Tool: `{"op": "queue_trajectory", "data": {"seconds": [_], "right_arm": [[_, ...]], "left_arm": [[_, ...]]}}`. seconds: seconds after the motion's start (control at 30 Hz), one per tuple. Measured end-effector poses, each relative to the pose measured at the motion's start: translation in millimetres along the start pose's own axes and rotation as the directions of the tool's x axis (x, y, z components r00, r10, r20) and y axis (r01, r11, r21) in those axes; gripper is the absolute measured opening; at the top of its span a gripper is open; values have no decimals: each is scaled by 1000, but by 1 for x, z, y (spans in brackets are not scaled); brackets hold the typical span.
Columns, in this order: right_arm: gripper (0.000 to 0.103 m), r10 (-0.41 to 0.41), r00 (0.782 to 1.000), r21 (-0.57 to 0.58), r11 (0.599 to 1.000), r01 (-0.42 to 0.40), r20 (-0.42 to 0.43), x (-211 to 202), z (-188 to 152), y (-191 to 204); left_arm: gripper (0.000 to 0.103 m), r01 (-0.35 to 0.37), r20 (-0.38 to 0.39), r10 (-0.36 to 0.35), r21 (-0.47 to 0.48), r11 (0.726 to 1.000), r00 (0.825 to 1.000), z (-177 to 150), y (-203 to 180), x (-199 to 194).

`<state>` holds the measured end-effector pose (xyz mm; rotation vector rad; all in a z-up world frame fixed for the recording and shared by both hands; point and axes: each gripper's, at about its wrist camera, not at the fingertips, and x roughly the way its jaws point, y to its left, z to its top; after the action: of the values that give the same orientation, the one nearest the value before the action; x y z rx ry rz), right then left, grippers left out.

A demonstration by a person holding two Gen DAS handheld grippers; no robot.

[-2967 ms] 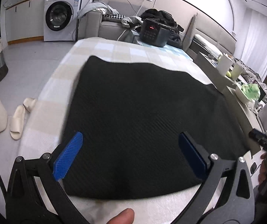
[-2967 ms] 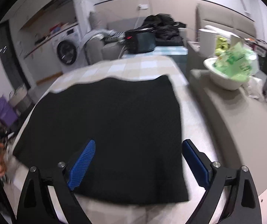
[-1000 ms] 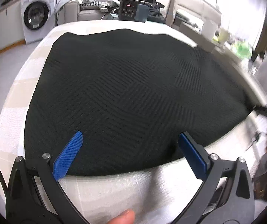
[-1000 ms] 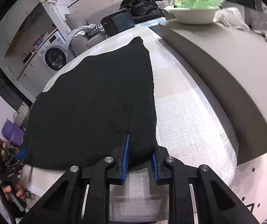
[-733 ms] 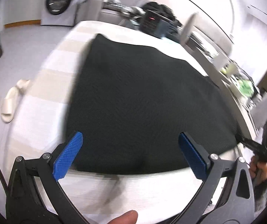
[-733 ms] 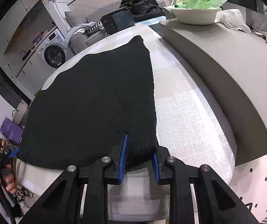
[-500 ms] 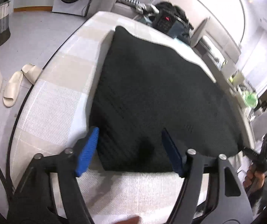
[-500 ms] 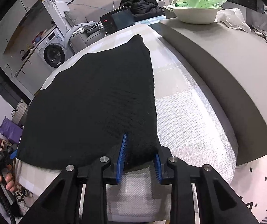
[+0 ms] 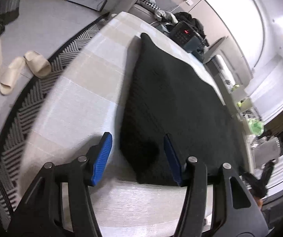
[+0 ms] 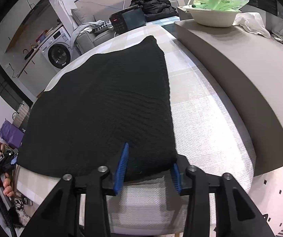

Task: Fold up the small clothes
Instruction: 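Pinch the sweater edge with the left gripper while the right gripper holds it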

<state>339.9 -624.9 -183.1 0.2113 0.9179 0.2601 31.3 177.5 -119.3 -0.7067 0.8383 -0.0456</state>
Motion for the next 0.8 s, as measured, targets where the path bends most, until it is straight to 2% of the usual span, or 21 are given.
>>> {"op": "queue_trajectory", "data": {"seconds": [0.2,0.37,0.43,0.63,0.8], "right_arm": [[44,8,1000,3,1000,-8,0,1,1,-1],[44,7,1000,-2,1000,-7,1,2,2,-1],[44,9,1000,-1,1000,-9,3,2,2,-1],[44,9,1000,-1,1000,-9,2,2,2,-2],[44,14,1000,3,1000,-14,0,3,4,-4]], "left_arm": [[47,128,12,-127,-82,988,992,2,3,9],[47,208,34,-207,-21,978,978,2,-11,2],[47,190,34,-190,-4,982,981,1,-15,2],[47,72,4,-72,-21,997,997,-1,-14,18],[45,9,24,-9,15,1000,1000,-2,-22,22]]}}
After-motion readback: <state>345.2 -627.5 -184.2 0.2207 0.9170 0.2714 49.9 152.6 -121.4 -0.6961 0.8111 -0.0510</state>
